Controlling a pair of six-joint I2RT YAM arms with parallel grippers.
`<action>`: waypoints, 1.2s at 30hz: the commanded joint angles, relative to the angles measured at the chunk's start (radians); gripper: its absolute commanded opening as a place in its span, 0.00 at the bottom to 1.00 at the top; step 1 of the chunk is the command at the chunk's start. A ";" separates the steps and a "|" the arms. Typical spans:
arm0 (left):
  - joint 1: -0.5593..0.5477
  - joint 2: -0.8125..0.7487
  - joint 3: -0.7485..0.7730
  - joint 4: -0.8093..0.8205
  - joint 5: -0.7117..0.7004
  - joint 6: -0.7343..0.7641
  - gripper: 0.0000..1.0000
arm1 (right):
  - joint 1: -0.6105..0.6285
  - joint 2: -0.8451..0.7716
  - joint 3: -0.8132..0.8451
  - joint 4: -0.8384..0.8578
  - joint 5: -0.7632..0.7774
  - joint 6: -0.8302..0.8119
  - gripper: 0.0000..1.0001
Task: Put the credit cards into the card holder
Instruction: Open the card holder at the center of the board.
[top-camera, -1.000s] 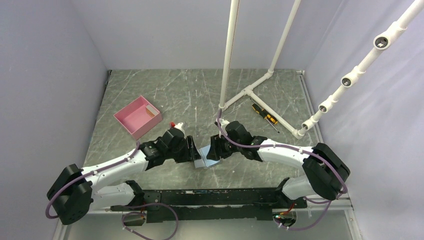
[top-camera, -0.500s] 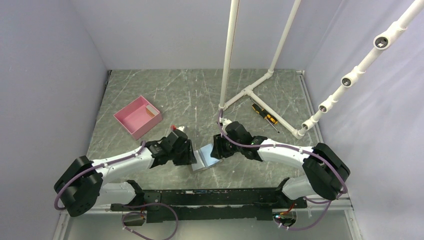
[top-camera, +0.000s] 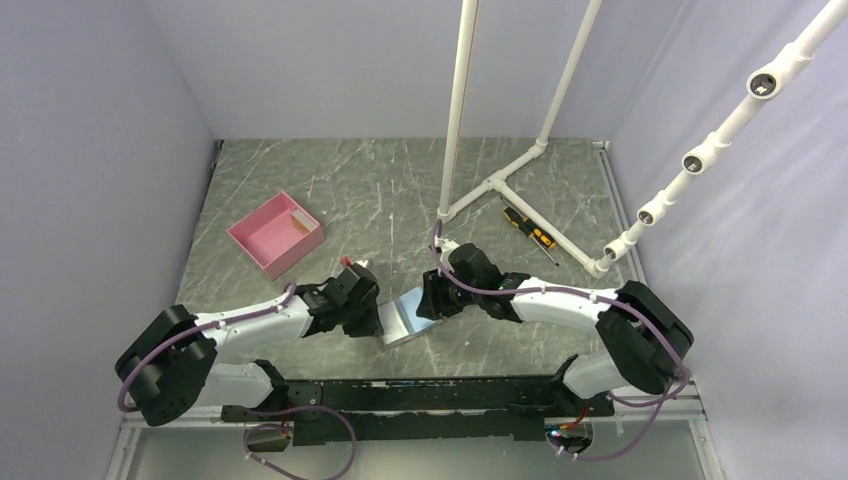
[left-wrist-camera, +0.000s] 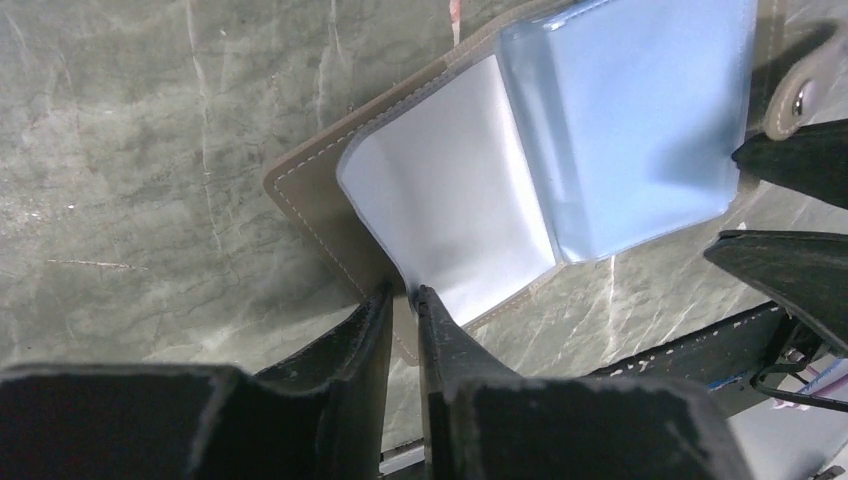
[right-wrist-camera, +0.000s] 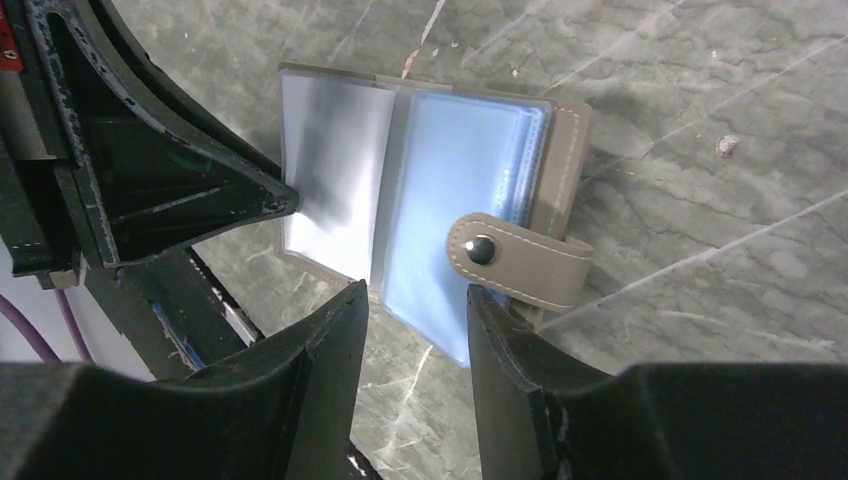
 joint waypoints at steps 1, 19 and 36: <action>0.000 0.006 -0.011 0.028 -0.018 -0.012 0.19 | 0.014 0.036 0.015 0.069 -0.062 -0.034 0.45; 0.000 -0.038 -0.029 0.089 0.000 -0.030 0.06 | 0.268 0.220 0.252 -0.221 0.671 -0.118 0.71; 0.000 -0.062 -0.033 0.096 0.010 -0.024 0.04 | 0.285 0.257 0.260 -0.205 0.632 -0.101 0.73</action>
